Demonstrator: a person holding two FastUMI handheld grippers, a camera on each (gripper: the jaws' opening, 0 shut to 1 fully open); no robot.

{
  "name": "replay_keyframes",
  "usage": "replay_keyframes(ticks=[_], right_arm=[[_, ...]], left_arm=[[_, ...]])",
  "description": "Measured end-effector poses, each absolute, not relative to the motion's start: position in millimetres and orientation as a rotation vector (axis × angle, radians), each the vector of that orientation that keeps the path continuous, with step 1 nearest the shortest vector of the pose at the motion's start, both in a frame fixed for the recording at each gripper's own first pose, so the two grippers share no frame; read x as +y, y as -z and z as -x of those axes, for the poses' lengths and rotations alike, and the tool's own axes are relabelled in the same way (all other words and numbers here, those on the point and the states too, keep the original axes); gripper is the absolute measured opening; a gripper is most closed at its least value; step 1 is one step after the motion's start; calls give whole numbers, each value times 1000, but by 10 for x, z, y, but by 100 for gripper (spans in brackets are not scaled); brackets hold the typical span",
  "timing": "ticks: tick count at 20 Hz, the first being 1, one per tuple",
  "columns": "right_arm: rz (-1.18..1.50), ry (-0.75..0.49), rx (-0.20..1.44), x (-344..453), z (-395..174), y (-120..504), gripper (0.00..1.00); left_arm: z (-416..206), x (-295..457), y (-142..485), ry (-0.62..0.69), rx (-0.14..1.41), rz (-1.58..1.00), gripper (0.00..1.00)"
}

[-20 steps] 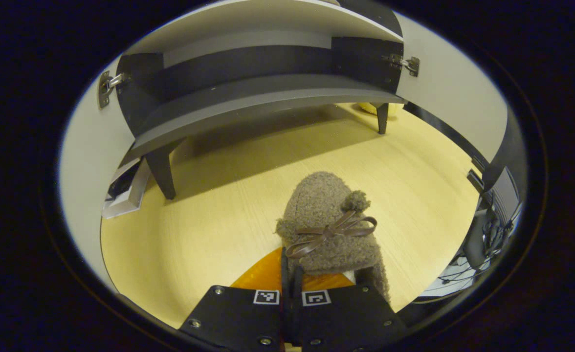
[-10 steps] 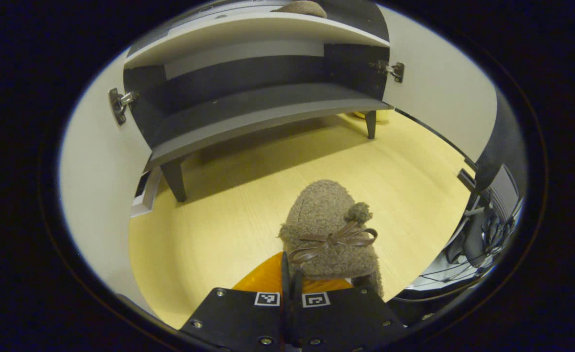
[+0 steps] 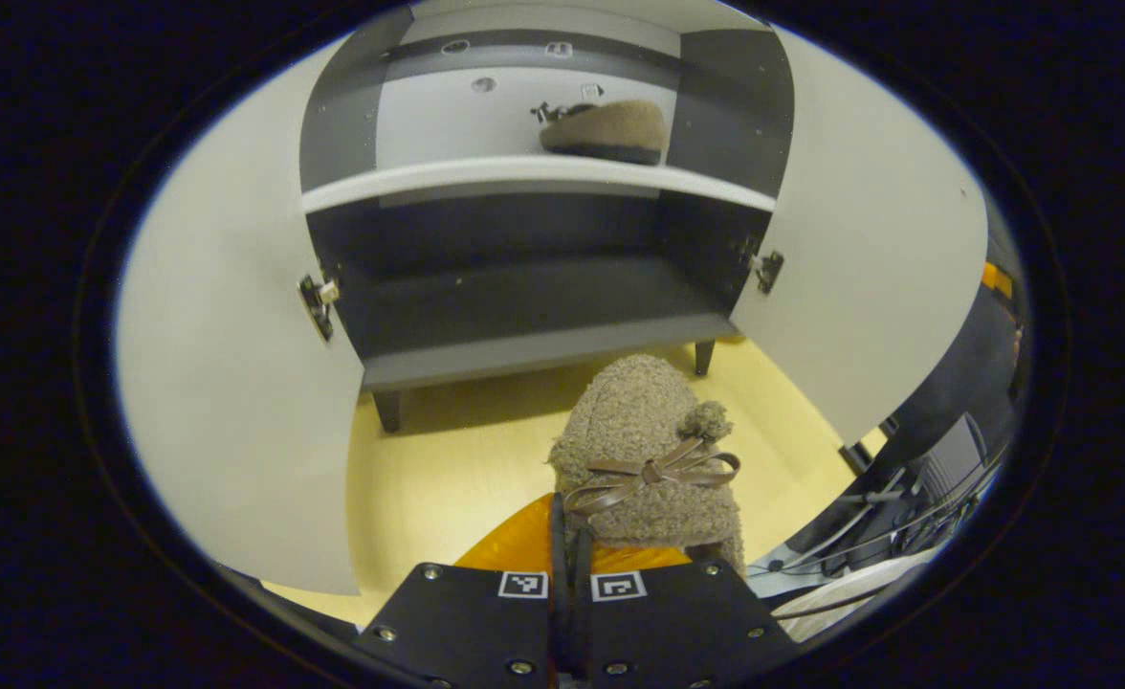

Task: Grab one shoe with the right hand and put it into the shoe cabinet, grab the other shoe with the left hand and put it into the shoe cabinet; then close the right door with the right hand and the left door with the left hand.

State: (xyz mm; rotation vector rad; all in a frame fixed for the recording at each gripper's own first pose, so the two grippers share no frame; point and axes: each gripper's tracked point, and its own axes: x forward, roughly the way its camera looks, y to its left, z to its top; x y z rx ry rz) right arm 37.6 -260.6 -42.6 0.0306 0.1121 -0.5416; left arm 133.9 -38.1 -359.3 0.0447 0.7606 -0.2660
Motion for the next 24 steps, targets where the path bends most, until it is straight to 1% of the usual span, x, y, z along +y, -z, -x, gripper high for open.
replay_keyframes(ticks=[2, 3, 6, 7, 10, 11, 14, 18, 21, 24], right_arm=[[-22, 532, 95, -2730, -448, 388, 97], [-17, 526, 88, -2776, -480, 363, 97], [-15, 514, 72, -2845, -562, 334, 97], [-9, 510, 67, -2855, -584, 333, 97], [-3, 475, 51, -2823, -650, 350, 97], [-11, 454, 45, -2790, -681, 335, 98], [15, 428, 38, -2805, -676, 297, 98], [7, 446, 33, -2864, -588, 250, 96], [-15, 481, 32, -2925, -409, 286, 98], [-23, 536, 5, -3024, -170, 256, 98]], left_arm=[[-1472, -424, 3356, 237, 703, -13, 0], [-1553, -409, 3220, 226, 673, -10, 1], [-1751, -382, 2895, 198, 609, -37, 1], [-1707, -383, 2936, 188, 603, -51, 1], [-1909, -440, 2722, 182, 523, -54, 1], [-1931, -418, 2816, 175, 496, -52, 1], [-1996, -398, 2725, 135, 433, -51, 1], [-2042, -362, 2646, 90, 366, -55, 1], [-2081, -356, 2648, 72, 317, -48, 1], [-2026, -327, 2656, 49, 328, -36, 1]])
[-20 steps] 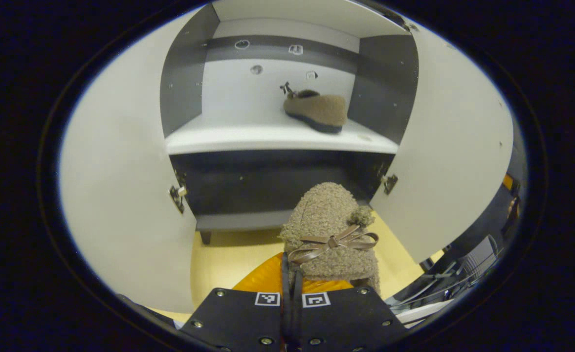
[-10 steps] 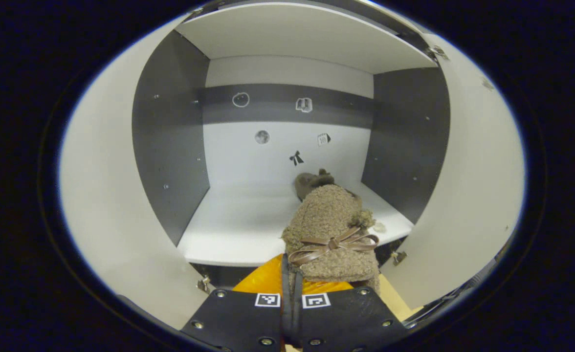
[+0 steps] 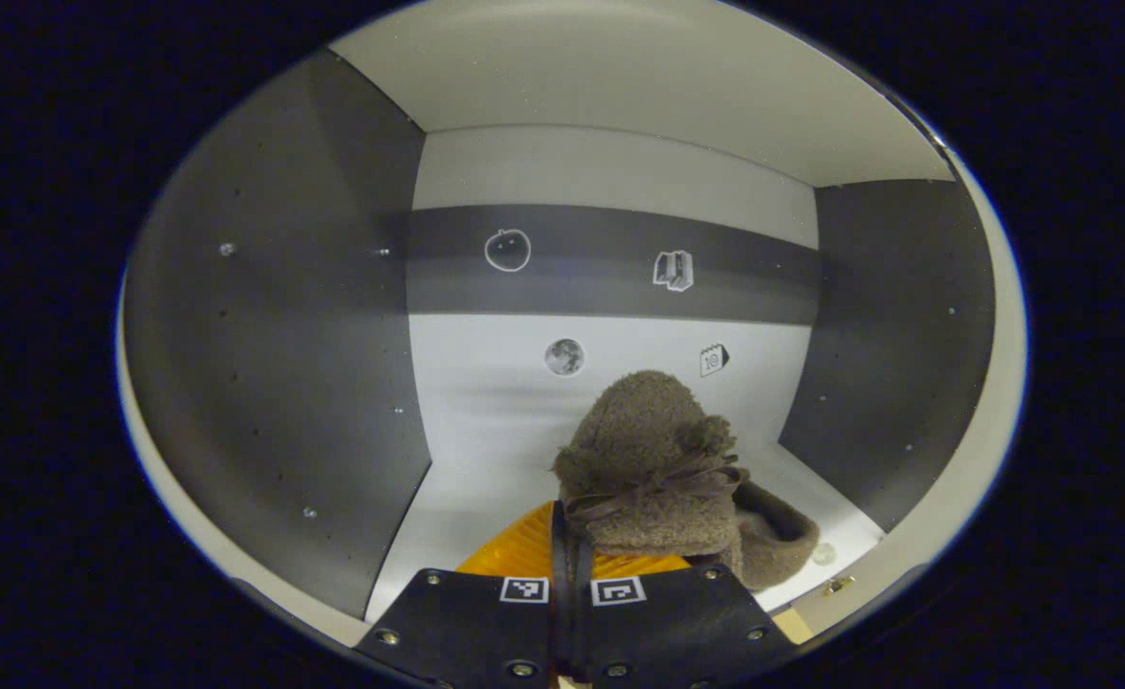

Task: Grab one shoe with the right hand and put it into the shoe cabinet, grab the other shoe with the left hand and put it into the shoe cabinet; then close the right door with the right hand and the left door with the left hand.

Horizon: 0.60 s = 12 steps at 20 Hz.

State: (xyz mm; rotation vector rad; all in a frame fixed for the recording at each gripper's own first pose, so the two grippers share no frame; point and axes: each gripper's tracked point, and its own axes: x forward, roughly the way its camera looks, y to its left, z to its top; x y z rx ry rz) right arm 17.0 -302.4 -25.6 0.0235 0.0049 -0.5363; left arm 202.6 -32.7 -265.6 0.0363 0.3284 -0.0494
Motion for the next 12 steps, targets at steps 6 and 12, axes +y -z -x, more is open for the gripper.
replay_keyframes(ticks=[6, 12], right_arm=[[-66, 603, -24, -3117, 101, 268, 98], [-56, 577, 15, -3010, 153, 339, 98]], left_arm=[[-2216, -312, 2803, 22, 373, -87, 1], [-2306, -334, 3037, 41, 447, -138, 2]])
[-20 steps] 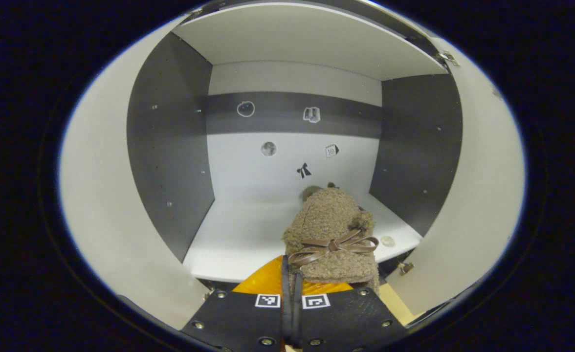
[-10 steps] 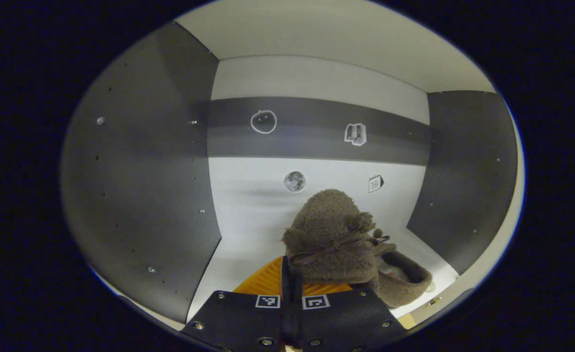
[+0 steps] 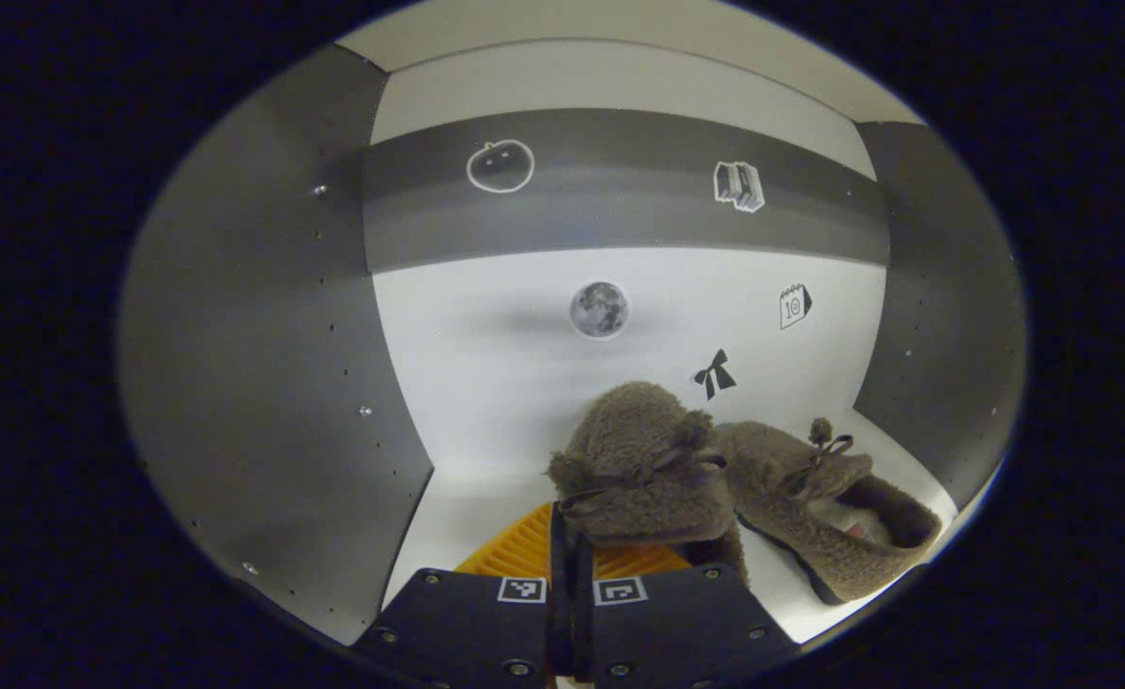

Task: Grab one shoe with the right hand and put it into the shoe cabinet, grab the other shoe with the left hand and put it into the shoe cabinet; then close the right door with the right hand and the left door with the left hand.

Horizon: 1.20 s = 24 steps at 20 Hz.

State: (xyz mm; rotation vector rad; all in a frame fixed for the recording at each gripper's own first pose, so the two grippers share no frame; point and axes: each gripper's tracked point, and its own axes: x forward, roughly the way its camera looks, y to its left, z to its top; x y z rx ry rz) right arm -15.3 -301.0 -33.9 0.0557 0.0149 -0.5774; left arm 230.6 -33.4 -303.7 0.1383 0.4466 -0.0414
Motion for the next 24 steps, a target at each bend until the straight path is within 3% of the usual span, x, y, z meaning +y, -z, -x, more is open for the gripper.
replay_keyframes(ticks=[1, 4, 5, 6, 10, 13, 14, 21, 24], right_arm=[[-55, 569, 16, -2979, 132, 331, 98], [-51, 546, 7, -2920, 50, 299, 98], [-57, 534, 5, -2890, 16, 291, 98], [-65, 517, 5, -2866, -21, 293, 98], [-89, 448, -2, -2771, -216, 234, 98], [-94, 389, -20, -2685, -378, 94, 98], [-92, 366, -25, -2656, -449, 40, 98], [-85, 193, -49, -2419, -922, -378, 97], [-33, 100, -74, -2224, -1125, -546, 94]], left_arm=[[-2267, -386, 3046, 58, 458, -137, 9], [-2124, -479, 3082, 91, 483, -183, 13], [-2036, -484, 2989, 97, 472, -223, 38], [-2002, -505, 2916, 104, 452, -262, 34], [-1679, -549, 2495, 96, 372, -296, 92], [-1248, -645, 2213, 93, 302, -210, 93], [-1059, -696, 2137, 95, 276, -170, 100], [251, -633, 1532, -4, 9, -90, 100], [588, -628, 1566, -79, 2, -89, 100]])
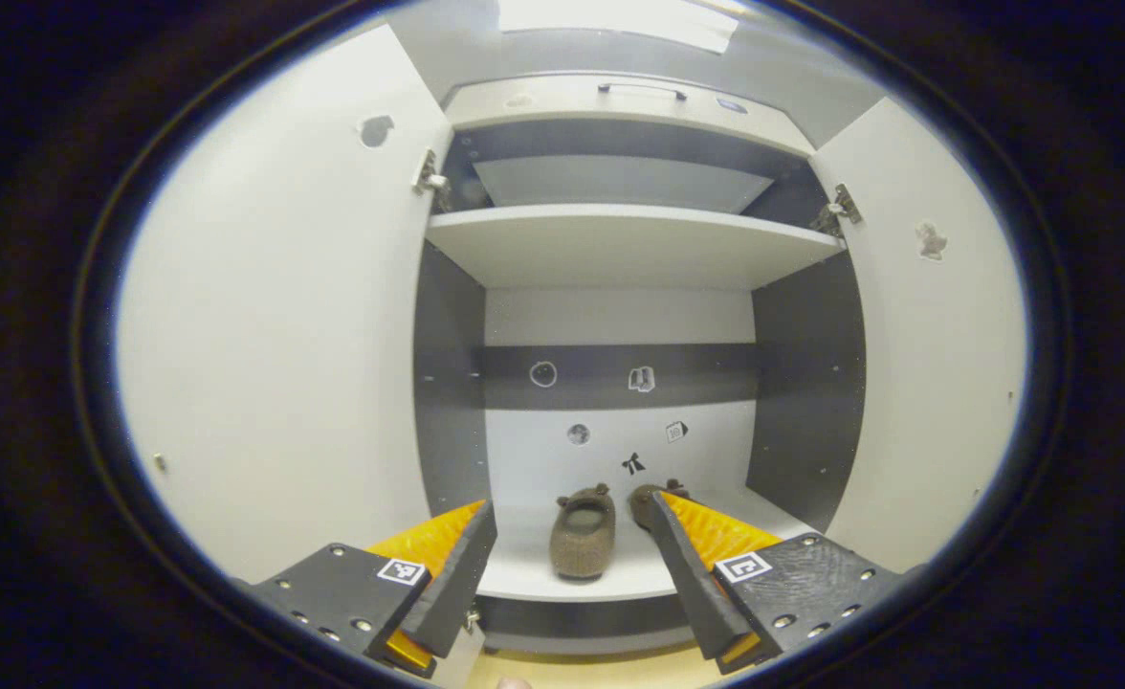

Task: Grab one shoe with the right hand and put it into the shoe cabinet, grab the other shoe with the left hand and put it into the shoe cabinet; then close the right door with the right hand and the left door with the left hand.

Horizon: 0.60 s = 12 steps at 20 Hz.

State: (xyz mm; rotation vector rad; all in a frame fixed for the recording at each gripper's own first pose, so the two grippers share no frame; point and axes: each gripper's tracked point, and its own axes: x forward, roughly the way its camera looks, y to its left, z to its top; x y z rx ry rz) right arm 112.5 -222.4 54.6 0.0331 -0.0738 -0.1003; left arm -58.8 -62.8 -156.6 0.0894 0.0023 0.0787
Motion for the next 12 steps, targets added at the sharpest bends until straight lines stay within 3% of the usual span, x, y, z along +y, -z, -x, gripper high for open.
replay_keyframes(ticks=[5, 8, 9, 10, 12], right_arm=[[-1, -72, -80, -1870, -1359, -647, 97], [31, -106, -59, -1819, -1445, -632, 98], [17, -106, -46, -1813, -1459, -619, 97], [-2, -108, -35, -1816, -1461, -611, 92], [-17, -113, -21, -1767, -1447, -604, 95]], left_arm=[[915, -508, 1413, -177, -17, -119, 100], [1000, -439, 1373, -249, 6, -116, 100], [1006, -416, 1384, -280, 20, -106, 93], [1002, -407, 1404, -304, 44, -94, 93], [1074, -410, 1439, -327, 57, -54, 93]])
